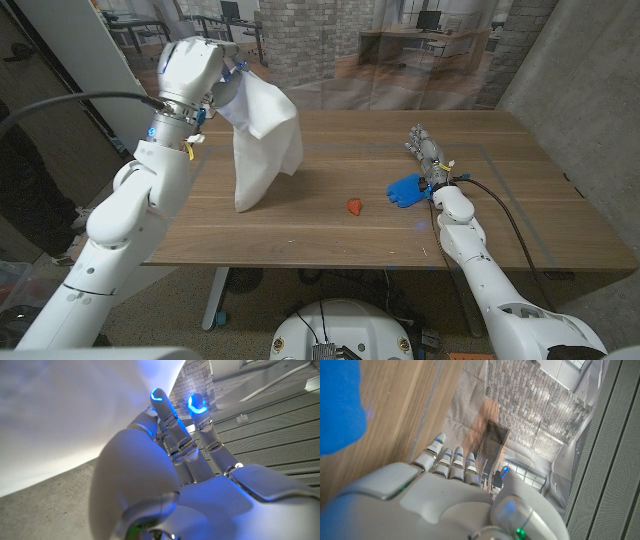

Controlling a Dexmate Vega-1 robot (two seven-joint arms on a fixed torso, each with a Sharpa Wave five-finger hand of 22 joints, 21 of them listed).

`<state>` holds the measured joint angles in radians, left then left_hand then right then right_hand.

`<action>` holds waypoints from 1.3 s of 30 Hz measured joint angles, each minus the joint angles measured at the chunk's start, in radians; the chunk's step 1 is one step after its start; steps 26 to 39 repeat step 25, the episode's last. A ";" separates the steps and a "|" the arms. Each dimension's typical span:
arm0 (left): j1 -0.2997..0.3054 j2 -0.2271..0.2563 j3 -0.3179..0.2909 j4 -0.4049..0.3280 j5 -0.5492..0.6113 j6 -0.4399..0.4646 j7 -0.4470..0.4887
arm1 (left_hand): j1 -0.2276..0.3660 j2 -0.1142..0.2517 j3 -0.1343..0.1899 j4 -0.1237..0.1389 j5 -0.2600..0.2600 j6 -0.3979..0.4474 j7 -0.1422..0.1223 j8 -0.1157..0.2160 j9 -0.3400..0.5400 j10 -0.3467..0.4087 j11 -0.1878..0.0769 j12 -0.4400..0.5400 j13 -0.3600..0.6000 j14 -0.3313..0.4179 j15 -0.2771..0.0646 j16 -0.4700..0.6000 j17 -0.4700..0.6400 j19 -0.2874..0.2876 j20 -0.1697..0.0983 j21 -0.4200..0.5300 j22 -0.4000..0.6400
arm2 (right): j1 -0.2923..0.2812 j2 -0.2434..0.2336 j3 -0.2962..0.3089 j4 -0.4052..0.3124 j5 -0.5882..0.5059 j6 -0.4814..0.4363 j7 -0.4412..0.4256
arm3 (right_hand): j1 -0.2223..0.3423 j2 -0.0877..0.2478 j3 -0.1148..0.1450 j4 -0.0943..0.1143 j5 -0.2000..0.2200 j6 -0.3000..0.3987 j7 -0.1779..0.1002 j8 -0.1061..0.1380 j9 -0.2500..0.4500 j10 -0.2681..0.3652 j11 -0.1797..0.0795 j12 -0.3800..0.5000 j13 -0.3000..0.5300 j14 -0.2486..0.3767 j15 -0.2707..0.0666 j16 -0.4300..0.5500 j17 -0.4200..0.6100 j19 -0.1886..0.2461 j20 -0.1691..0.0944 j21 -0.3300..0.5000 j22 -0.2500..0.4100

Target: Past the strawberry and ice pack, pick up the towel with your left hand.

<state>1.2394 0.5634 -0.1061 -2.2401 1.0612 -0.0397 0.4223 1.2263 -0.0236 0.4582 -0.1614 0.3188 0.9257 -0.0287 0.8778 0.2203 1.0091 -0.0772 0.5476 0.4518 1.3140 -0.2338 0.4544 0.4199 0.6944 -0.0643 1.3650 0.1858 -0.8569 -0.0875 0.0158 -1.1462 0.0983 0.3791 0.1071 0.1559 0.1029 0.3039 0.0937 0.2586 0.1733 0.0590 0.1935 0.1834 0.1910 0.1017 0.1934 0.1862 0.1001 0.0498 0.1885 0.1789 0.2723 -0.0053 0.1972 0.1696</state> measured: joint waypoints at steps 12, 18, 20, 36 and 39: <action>-0.062 0.018 0.013 0.105 -0.063 -0.092 0.147 | -0.009 -0.010 0.009 0.002 0.007 0.000 0.000 0.000 -0.003 0.002 -0.002 -0.007 0.000 0.005 0.005 -0.005 0.005 0.000 0.000 0.008 0.000 | -0.059 0.021 -0.004 -0.080 -0.029 -0.022 -0.063 | 0.000 0.000 0.000 0.000 0.000 0.000 0.000 0.000 0.000 0.000 0.000 0.000 0.000 0.000 0.000 0.000 0.000 0.000 0.000 0.000 0.000; -0.097 0.032 0.025 0.164 -0.090 -0.137 0.202 | -0.012 -0.012 0.016 0.000 0.015 0.000 0.000 0.000 -0.004 0.005 -0.005 -0.011 0.000 0.009 0.001 -0.008 0.005 0.000 0.000 0.012 0.000 | -0.085 0.035 -0.007 -0.113 -0.047 -0.030 -0.098 | 0.000 0.000 0.000 0.000 0.000 0.000 0.000 0.000 0.000 0.000 0.000 0.000 0.000 0.000 0.000 0.000 0.000 0.000 0.000 0.000 0.000; -0.114 0.039 0.032 0.193 -0.101 -0.154 0.222 | -0.012 -0.012 0.016 0.000 0.015 0.000 0.000 0.000 -0.004 0.005 -0.005 -0.011 0.008 0.009 0.001 -0.008 0.005 0.000 0.000 0.012 -0.003 | -0.098 0.039 -0.008 -0.127 -0.057 -0.037 -0.116 | 0.000 0.000 0.000 0.000 0.000 0.000 0.000 0.000 0.000 0.000 0.000 0.000 0.000 0.000 0.000 0.000 0.000 0.000 0.000 0.000 0.000; -0.152 0.051 0.053 0.261 -0.129 -0.189 0.258 | -0.016 -0.016 0.021 0.004 0.015 0.000 0.000 0.000 -0.004 0.005 -0.005 -0.016 0.034 0.009 0.001 -0.008 0.005 0.000 0.000 0.019 -0.005 | -0.130 0.049 -0.012 -0.168 -0.078 -0.062 -0.148 | 0.000 0.000 0.004 -0.004 0.000 0.000 0.000 0.000 0.000 0.000 0.000 0.000 0.000 0.000 0.000 0.000 0.000 0.000 0.000 0.000 0.000; -0.152 0.051 0.053 0.261 -0.129 -0.189 0.258 | -0.016 -0.016 0.021 0.004 0.015 0.000 0.000 0.000 -0.004 0.005 -0.005 -0.016 0.034 0.009 0.001 -0.008 0.005 0.000 0.000 0.019 -0.005 | -0.130 0.049 -0.012 -0.168 -0.078 -0.062 -0.148 | 0.000 0.000 0.004 -0.004 0.000 0.000 0.000 0.000 0.000 0.000 0.000 0.000 0.000 0.000 0.000 0.000 0.000 0.000 0.000 0.000 0.000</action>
